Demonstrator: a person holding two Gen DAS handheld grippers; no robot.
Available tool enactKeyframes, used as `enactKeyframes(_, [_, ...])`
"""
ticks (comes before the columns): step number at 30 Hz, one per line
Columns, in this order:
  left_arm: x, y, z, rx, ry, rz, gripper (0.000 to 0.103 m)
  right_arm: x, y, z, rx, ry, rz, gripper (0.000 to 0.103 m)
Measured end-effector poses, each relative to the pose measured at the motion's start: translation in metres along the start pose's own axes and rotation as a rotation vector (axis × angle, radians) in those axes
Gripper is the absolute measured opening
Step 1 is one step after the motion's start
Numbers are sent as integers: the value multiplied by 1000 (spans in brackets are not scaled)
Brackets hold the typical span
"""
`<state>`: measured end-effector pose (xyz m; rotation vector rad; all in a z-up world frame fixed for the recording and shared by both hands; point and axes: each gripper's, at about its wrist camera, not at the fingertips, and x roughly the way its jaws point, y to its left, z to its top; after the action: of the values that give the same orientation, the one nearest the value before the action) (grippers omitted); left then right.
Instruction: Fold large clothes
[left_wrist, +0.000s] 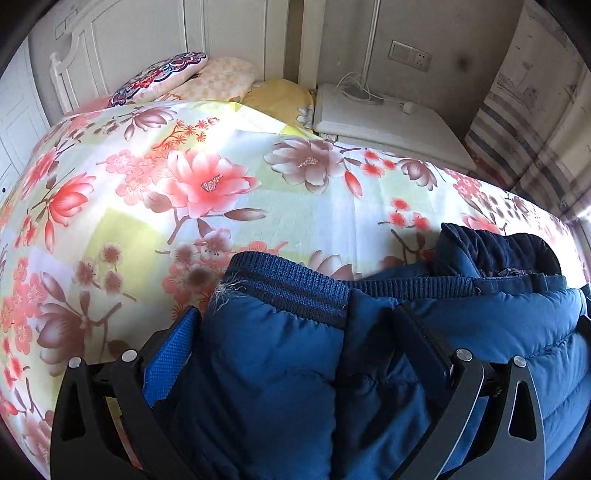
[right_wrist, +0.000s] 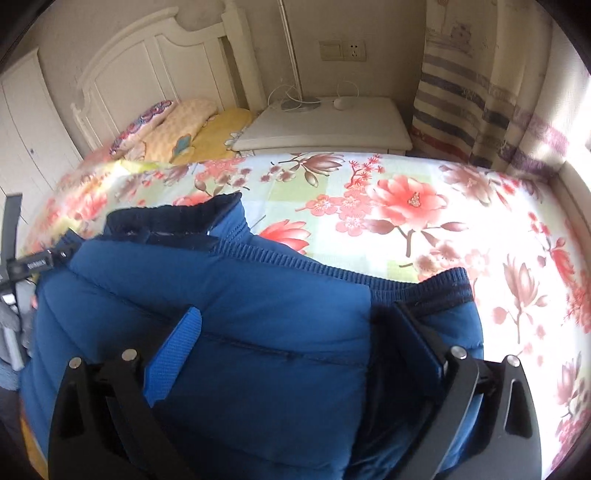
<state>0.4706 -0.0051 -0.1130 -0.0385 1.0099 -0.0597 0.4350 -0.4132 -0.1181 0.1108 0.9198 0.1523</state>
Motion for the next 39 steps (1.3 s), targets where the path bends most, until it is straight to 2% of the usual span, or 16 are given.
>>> enactKeyframes(13, [-2, -2, -1, 12, -11, 19, 99, -4, -13, -1, 57, -25, 85, 100])
enactKeyframes(15, [-2, -2, -1, 18, -12, 26, 99, -19, -21, -3, 107, -62, 101, 96])
enactKeyframes(16, [-2, -2, -1, 19, -13, 28, 99, -37, -26, -9, 156, -94, 76, 92])
enactKeyframes(17, [-2, -2, -1, 19, -13, 28, 99, -49, -29, -14, 185, -113, 73, 92])
enactKeyframes(20, [-2, -2, -2, 20, -15, 28, 99, -121, -38, -61, 275, -234, 213, 93])
enactKeyframes(22, [-2, -1, -1, 18, -15, 23, 99, -154, -44, -104, 313, -268, 231, 97])
enactKeyframes(25, [-3, 0, -1, 12, -19, 16, 99, -187, -47, -177, 356, -251, 254, 97])
enactKeyframes(28, [-3, 0, -1, 8, -20, 14, 99, -205, -41, -229, 390, -210, 300, 97])
enactKeyframes(32, [-3, 2, -2, 2, -22, 9, 99, -195, -32, -256, 456, -141, 308, 97])
enactKeyframes(37, [-2, 2, -2, -5, -14, -2, 99, -155, -18, -254, 527, -65, 301, 97])
enactKeyframes(39, [-2, 3, -2, -7, -16, -5, 99, -141, -16, -241, 553, -109, 300, 99])
